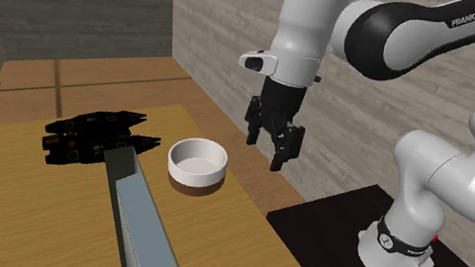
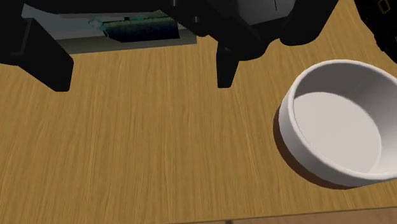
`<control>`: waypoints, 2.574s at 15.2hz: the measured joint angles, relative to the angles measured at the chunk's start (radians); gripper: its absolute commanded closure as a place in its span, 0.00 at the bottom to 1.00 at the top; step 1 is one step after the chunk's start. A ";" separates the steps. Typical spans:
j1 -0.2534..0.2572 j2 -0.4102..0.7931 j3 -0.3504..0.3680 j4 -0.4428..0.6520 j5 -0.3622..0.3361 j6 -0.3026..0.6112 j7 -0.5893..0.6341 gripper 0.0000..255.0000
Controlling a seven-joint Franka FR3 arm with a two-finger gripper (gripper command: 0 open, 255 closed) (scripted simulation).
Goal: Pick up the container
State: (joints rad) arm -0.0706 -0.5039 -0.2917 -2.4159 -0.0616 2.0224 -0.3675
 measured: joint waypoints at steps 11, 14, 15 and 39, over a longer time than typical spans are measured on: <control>-0.004 0.363 -0.158 0.075 0.078 0.262 -0.210 0.00; -0.015 0.486 -0.193 0.137 0.145 0.306 -0.298 0.00; -0.020 0.519 -0.200 0.150 0.166 0.320 -0.323 0.00; -0.033 0.625 -0.198 0.160 0.245 0.397 -0.393 1.00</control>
State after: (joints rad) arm -0.1039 0.1208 -0.4898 -2.2556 0.1835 2.4193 -0.7607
